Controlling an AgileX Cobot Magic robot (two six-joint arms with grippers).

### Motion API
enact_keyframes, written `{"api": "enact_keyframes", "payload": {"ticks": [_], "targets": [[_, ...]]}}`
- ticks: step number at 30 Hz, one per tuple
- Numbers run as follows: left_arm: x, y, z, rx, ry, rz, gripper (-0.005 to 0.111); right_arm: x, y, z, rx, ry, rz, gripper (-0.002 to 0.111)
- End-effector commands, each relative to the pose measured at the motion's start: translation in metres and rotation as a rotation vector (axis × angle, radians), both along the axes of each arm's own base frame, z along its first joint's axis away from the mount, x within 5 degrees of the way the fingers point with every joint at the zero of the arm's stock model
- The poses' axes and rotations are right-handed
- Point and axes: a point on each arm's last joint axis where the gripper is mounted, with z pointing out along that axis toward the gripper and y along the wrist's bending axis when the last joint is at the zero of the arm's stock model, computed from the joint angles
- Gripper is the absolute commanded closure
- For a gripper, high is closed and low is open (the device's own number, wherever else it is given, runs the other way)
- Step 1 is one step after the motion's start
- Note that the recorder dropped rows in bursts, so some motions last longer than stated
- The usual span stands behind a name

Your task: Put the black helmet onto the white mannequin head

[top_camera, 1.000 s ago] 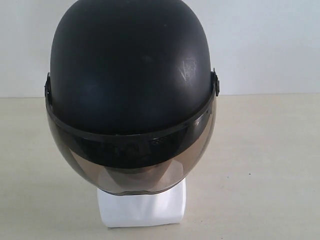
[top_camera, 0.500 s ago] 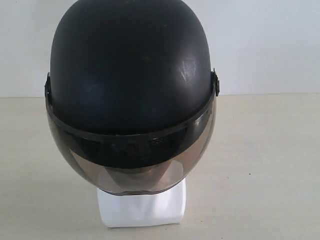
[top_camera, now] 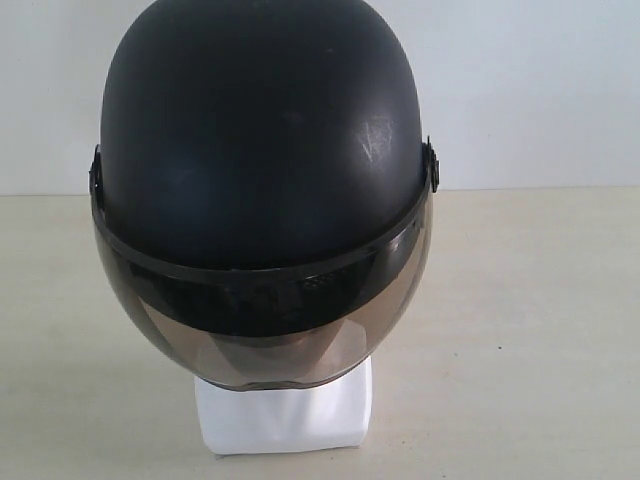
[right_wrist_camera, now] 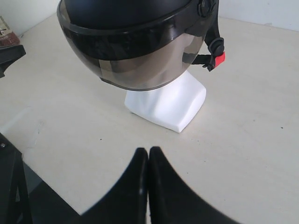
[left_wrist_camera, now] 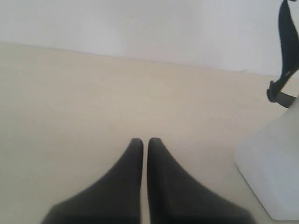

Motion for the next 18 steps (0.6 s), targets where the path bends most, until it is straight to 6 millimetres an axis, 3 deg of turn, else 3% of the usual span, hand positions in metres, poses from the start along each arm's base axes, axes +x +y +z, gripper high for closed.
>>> {"api": "enact_keyframes", "payload": {"ticks": [1,18], "targets": [[-0.0001,0.0037,-0.0009,-0.015,0.002,0.073,0.102,-0.0008,0.0000,-0.0007,-0.002,-0.006,0.004,0.108],[0.0000,0.0062,-0.0001,-0.015,-0.007,0.119,0.102,-0.0008,0.0000,-0.0007,-0.002,-0.006,0.004,0.108]]}}
